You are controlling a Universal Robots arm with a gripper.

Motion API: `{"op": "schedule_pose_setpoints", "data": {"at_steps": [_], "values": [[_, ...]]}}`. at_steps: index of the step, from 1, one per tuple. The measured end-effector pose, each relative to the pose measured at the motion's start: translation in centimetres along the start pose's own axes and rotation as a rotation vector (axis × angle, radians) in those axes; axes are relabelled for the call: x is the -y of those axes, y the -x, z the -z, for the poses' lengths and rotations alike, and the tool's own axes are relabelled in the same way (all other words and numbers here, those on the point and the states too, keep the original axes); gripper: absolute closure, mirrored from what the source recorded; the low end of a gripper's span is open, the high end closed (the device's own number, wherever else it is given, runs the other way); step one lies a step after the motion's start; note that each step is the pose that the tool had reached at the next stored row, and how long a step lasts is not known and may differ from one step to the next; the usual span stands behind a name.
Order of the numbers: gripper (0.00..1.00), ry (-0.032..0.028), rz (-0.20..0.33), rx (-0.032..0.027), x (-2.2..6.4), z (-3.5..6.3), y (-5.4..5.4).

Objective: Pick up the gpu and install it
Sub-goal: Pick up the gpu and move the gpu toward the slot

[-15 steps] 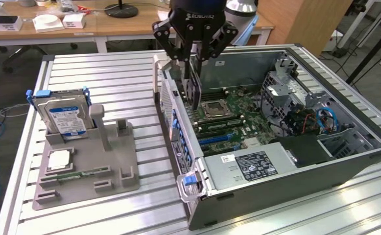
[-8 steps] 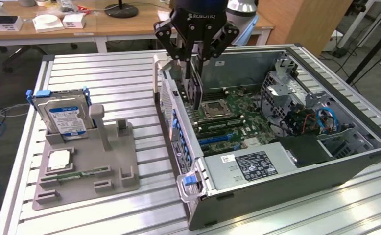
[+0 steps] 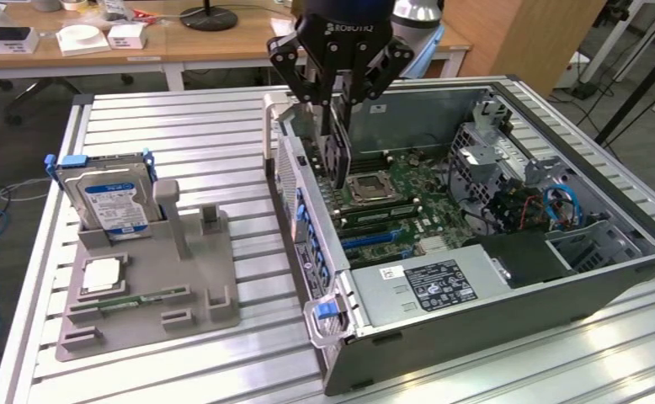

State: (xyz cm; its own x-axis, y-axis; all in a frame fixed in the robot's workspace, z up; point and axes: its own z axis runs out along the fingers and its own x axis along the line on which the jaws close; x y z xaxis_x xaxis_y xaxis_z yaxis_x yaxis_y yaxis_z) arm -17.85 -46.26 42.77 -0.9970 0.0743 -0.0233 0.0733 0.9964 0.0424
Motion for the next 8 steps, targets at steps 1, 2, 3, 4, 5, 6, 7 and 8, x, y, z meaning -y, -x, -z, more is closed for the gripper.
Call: {"op": "schedule_pose_setpoints", "data": {"at_steps": [1,2,3,4,5,6,7,8], "values": [[0.74,0.0,0.0,0.0,0.0,0.0,0.03],[0.74,0.0,0.0,0.0,0.0,0.0,0.07],[0.74,0.0,0.0,0.0001,-0.01,0.0,0.1],[0.74,0.0,0.0,0.0,-0.01,0.0,0.13],[0.74,0.0,0.0,0.0,-0.01,0.0,0.16],[0.74,0.0,0.0,0.0,-0.01,-0.01,0.19],[0.74,-0.0001,0.0,0.0,-0.02,0.0,0.23],[0.74,0.0,0.0,0.0,-0.02,-0.01,0.26]]}}
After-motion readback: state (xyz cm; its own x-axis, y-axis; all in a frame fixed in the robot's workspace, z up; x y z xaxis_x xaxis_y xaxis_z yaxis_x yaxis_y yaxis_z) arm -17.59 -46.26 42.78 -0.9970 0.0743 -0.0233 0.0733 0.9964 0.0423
